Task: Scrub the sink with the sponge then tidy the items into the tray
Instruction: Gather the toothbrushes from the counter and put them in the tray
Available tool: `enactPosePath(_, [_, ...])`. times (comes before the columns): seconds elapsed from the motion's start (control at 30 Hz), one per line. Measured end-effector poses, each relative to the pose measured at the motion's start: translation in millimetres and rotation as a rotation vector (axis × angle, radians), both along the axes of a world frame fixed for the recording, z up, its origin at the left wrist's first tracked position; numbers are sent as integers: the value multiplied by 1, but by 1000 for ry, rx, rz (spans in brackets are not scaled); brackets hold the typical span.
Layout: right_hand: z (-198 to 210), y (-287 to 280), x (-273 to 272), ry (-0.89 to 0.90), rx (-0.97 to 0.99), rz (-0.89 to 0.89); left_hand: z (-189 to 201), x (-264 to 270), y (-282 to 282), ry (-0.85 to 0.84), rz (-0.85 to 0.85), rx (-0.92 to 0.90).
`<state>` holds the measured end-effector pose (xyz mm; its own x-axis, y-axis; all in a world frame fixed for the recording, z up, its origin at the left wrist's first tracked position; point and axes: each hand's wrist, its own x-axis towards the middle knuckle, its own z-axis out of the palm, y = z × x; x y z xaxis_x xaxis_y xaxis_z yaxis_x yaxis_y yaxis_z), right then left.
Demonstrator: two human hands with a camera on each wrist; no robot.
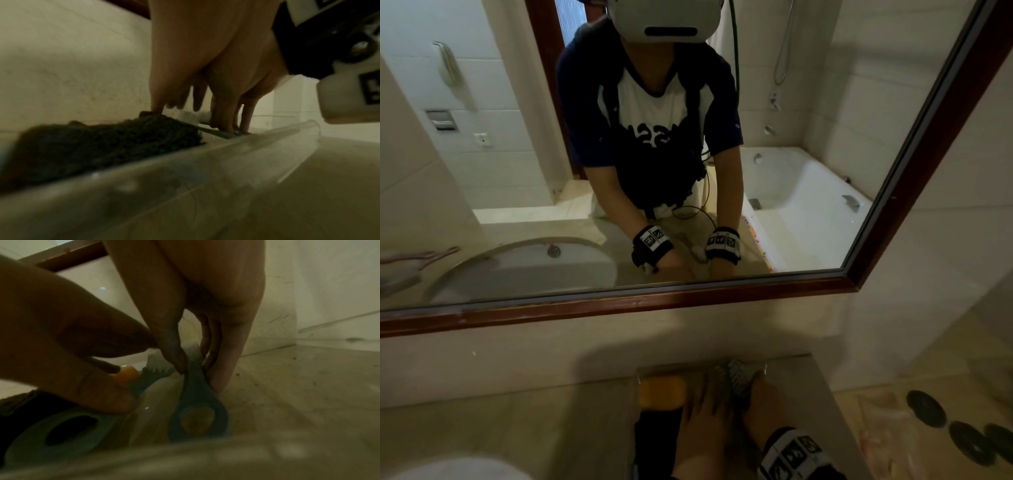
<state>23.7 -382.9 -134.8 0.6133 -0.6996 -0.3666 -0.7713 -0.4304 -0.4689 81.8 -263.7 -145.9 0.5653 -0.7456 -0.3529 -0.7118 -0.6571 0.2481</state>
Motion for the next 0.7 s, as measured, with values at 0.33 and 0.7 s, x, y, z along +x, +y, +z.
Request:
enactPosePath(0.33, [0, 14, -6, 89, -8, 103, -30, -1, -4, -289, -128, -160])
enactPosePath(0.7, [-1, 15, -7, 80, 13, 100, 10, -4, 4, 64, -50, 279])
